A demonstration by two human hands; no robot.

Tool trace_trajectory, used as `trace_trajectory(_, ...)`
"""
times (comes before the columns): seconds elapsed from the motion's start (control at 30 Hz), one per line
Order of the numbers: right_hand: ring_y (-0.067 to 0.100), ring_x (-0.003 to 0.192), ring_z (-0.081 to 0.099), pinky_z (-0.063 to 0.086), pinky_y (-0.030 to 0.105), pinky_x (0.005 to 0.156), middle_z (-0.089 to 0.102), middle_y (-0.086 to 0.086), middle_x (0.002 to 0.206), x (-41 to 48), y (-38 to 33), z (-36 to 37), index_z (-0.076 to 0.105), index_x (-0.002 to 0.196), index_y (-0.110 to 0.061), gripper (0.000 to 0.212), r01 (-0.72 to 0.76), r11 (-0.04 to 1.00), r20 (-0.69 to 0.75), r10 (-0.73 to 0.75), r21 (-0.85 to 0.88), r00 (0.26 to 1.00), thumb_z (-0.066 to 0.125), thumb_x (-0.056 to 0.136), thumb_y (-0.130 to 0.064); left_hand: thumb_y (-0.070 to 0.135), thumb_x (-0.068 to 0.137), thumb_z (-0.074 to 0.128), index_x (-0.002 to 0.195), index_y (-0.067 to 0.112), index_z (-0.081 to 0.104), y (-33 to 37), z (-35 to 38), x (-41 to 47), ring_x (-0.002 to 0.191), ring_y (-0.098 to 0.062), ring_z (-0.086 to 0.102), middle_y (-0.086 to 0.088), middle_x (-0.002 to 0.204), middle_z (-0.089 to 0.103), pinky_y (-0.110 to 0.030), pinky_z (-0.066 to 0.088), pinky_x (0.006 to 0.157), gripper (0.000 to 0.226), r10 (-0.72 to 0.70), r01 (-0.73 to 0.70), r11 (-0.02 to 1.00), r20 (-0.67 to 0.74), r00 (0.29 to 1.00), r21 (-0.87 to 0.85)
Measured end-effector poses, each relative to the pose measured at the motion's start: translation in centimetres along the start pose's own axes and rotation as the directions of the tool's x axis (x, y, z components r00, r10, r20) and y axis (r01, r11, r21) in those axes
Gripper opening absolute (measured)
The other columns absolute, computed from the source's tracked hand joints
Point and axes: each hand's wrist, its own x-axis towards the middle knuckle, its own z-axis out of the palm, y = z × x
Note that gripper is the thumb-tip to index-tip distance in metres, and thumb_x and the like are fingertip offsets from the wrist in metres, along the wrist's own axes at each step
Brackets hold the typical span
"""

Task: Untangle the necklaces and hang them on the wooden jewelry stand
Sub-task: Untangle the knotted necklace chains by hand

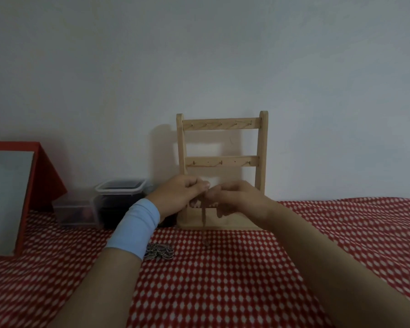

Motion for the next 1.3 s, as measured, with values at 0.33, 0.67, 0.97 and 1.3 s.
trace_trajectory(0.33, 0.019, 0.077, 0.062, 0.054, 0.037, 0.086, 0.078, 0.001, 0.096, 0.1, -0.1, -0.5, 0.075, 0.090, -0.013, 0.016, 0.025, 0.989, -0.063, -0.016, 0.146, 0.998, 0.067, 0.095, -0.025, 0.042, 0.096, 0.053, 0.092, 0.002, 0.070, -0.2, 0.2, 0.0, 0.066, -0.017, 0.053, -0.002, 0.066, 0.060, -0.029, 0.044, 0.064, 0.043, -0.031, 0.031, 0.999, 0.041, 0.999, 0.015)
trace_trajectory(0.67, 0.020, 0.077, 0.067, 0.057, 0.032, 0.079, 0.077, 0.008, 0.083, 0.2, 0.1, -0.7, 0.066, 0.100, -0.008, 0.026, 0.075, 0.982, -0.120, -0.054, 0.176, 0.991, 0.082, 0.081, -0.004, 0.036, 0.095, 0.058, 0.087, 0.002, 0.070, -0.4, 0.9, 0.2, 0.059, -0.010, 0.058, -0.004, 0.070, 0.061, -0.018, 0.047, 0.054, 0.037, -0.018, 0.016, 0.991, -0.011, 1.000, -0.133)
trace_trajectory(0.97, 0.029, 0.090, 0.059, 0.051, 0.047, 0.092, 0.062, 0.014, 0.091, 0.7, 0.6, -0.4, 0.051, 0.118, -0.016, 0.027, -0.061, 0.884, 0.115, 0.008, 0.463, 0.993, 0.059, 0.093, -0.006, 0.045, 0.098, 0.048, 0.083, 0.017, 0.066, -0.8, 1.1, -0.2, 0.060, -0.011, 0.052, -0.001, 0.069, 0.063, -0.020, 0.043, 0.055, 0.036, -0.071, 0.088, 0.994, 0.225, 0.972, -0.064)
trace_trajectory(1.3, 0.021, 0.076, 0.062, 0.055, 0.038, 0.081, 0.065, 0.009, 0.082, 0.6, 0.6, -0.3, 0.043, 0.124, -0.015, 0.029, -0.068, 0.837, 0.162, -0.026, 0.543, 0.986, 0.053, 0.102, 0.001, 0.023, 0.094, 0.061, 0.086, 0.016, 0.069, -0.8, -0.5, -0.4, 0.070, -0.015, 0.058, -0.001, 0.073, 0.063, -0.028, 0.046, 0.066, 0.015, -0.015, 0.058, 0.979, 0.213, 0.977, -0.198)
